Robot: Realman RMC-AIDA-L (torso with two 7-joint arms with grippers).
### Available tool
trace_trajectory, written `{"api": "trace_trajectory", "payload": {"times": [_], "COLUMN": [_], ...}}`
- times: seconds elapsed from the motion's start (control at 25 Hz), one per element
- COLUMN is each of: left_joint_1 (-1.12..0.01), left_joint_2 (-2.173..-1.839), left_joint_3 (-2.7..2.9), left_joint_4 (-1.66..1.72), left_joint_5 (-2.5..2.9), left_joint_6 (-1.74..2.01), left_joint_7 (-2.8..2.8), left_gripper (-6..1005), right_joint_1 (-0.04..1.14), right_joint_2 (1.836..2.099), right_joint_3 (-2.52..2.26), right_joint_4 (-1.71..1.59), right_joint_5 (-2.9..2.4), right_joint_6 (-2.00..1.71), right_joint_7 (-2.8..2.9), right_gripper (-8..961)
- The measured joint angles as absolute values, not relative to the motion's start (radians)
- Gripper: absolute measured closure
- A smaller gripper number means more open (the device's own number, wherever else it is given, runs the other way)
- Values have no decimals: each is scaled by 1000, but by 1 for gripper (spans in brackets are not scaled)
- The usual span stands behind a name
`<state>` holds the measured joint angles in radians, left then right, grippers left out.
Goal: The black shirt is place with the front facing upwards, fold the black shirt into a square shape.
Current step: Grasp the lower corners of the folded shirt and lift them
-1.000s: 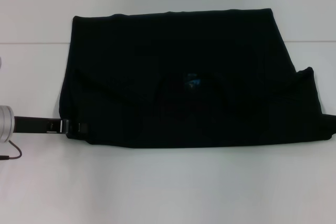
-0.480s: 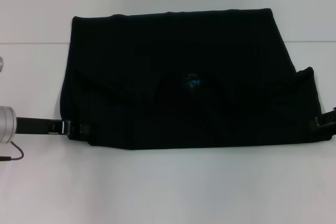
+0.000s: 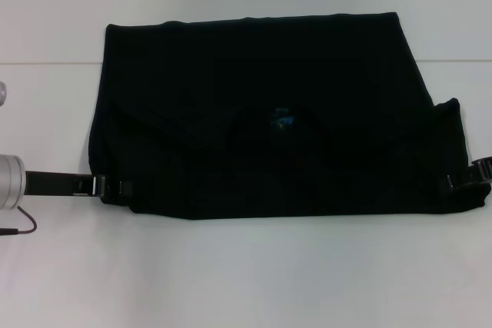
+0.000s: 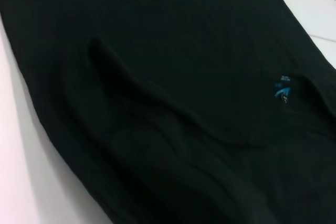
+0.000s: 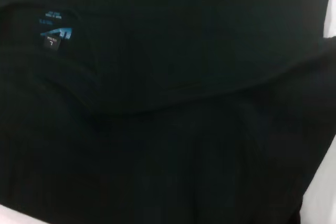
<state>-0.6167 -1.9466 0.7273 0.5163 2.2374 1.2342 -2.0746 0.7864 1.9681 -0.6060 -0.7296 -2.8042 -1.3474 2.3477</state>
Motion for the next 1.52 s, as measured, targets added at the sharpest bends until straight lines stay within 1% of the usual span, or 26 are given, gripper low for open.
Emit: {"api": "trace_trajectory", "payload": {"times": [0.52,0.64,0.88,1.28,1.52], "left_joint_1": [-627,-629,-629,-629,-628], "left_joint_2": [-1947,-1947,-1948,-1949,-1951], "left_joint_3": [727,728,726,725,722], "left_joint_4": [516,516,517,517,517], "left_joint_5": [2233,2233,2233,2232,2230], "left_joint_6": [1237,1239,1242,1243,1243], "left_joint_7": [-2073,-2073,-2074,-2075,-2075], "left_gripper": [936,936,937,937,937], "right_joint_1": [791,792,797,801,801], "right_joint_2": [1954,1958,1965,1964,1967], "right_joint_3": [-611,-644,-691,-727,-752], "right_joint_4": [-727,-715,-701,-710,-710], "right_joint_5": [-2812,-2812,-2811,-2812,-2818], "right_joint_6": [-1331,-1313,-1288,-1288,-1289], "right_joint_7": [2352,2354,2363,2360,2366], "right_gripper": [139,289,283,288,513]}}
